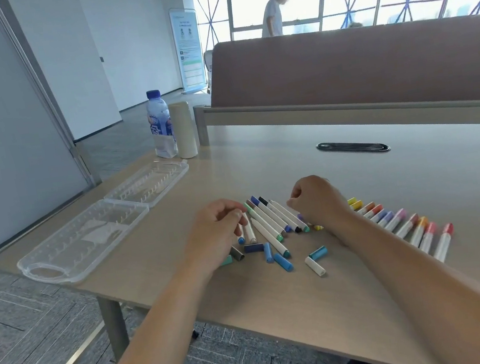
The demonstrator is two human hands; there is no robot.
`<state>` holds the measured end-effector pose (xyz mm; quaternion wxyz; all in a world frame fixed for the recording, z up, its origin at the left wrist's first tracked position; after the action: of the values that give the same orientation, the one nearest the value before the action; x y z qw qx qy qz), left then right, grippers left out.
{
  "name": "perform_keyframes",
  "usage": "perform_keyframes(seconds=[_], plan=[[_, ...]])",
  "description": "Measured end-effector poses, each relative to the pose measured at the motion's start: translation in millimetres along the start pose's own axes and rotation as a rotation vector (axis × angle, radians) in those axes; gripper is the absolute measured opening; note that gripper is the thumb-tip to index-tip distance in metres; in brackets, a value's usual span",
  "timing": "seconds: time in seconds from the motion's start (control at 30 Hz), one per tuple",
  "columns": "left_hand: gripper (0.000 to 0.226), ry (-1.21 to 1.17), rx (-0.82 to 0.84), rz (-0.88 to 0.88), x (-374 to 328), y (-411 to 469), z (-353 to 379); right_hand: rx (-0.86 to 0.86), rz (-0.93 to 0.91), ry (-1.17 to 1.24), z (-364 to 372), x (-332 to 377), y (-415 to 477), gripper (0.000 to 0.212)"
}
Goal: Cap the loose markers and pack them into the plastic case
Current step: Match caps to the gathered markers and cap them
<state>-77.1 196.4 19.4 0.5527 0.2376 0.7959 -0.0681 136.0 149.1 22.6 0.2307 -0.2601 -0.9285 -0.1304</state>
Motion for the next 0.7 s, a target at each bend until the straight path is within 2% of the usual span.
perform_keyframes(seconds=[0.13,0.33,0.5,0.63,0.7], plan=[[0.027,0.034,-0.002,0.016,-3,2,7,0.107,0.002,-0.142,1,0,0,0.017],[0.028,0.018,-0.005,0.013,1,7,8,0.175,0.006,-0.191,3,14,0,0.021],[0.028,-0.021,-0.01,0.02,-1,5,2,0.226,0.058,-0.242,7,22,1,0.006],[0.026,0.017,-0.02,0.03,-3,3,-4,0.25,0.105,-0.308,9,25,-2,0.015],[0.026,0.032,-0.027,0.043,-4,2,-7,0.244,0.108,-0.306,10,25,-2,0.01]])
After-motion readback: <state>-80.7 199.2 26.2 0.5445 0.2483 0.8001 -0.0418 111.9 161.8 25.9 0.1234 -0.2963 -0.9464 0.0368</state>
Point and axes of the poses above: each hand's wrist, its own y-axis towards the middle knuckle, its own z-axis out of the palm, x = y × z, the point moved 6 cm from there along y, towards the middle knuckle, and after that the axes turned 8 degrees about y, right-handed, at the moved point
